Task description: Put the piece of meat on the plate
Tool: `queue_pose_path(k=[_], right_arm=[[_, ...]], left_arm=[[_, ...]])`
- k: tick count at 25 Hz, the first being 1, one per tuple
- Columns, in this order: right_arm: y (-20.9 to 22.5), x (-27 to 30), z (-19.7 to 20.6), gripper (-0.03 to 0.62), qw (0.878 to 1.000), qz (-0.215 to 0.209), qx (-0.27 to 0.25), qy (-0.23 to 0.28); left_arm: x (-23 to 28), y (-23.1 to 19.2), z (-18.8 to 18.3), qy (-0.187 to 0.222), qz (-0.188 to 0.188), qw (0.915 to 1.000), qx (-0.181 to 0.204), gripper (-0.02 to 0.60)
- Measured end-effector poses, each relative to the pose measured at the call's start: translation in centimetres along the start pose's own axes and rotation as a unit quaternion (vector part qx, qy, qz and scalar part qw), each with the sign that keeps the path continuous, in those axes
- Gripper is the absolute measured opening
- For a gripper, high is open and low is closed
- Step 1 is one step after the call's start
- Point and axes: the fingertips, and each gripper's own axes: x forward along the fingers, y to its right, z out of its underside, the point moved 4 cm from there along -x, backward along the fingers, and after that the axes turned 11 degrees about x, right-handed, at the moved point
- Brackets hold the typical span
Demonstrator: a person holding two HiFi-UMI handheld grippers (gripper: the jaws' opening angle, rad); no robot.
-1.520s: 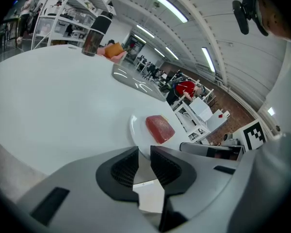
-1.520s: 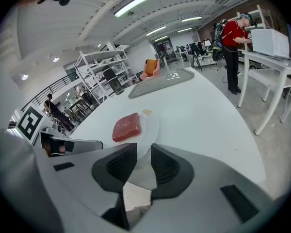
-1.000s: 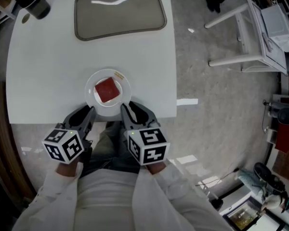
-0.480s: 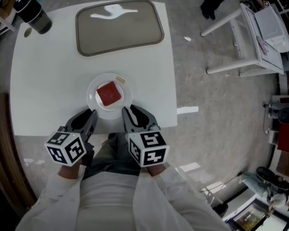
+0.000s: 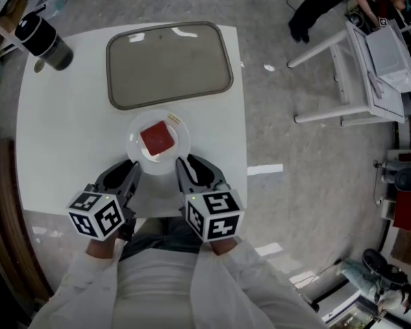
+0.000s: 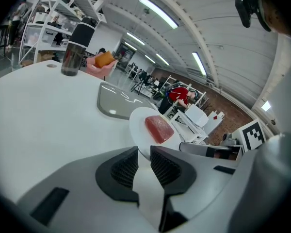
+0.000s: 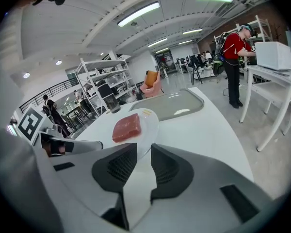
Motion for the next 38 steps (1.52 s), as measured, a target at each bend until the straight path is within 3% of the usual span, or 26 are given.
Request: queue_pose_path(k=[5,13,25,38], right_arm=[[1.4,2.5,-3.3,0.098,1.0,-0.001,-0.009,-0.001],[2.2,7.0,-8.1,0.097,1.0,-0.018,-0.022,-0.006],[4.5,13.2,-13.7,0.097,0.999,-0.025,-0.021,-0.011],[7.1,18.5,-16.9,0.097,0.999,-0.022,-0.026,-0.036]], left_arm=[[2.6,-0.7,-2.8,0.004,-0.01,0.9998,0.017,0.075],[6.2,-3.5,-6.7,0.008,-0.02,0.9998,0.004,0.075],[11.8,-6.8,-11.9,0.011,-0.031,0.9993,0.019,0.075],[16.9,-9.5,-14.3,0.002,-0.031,0.9994,0.017,0.075]])
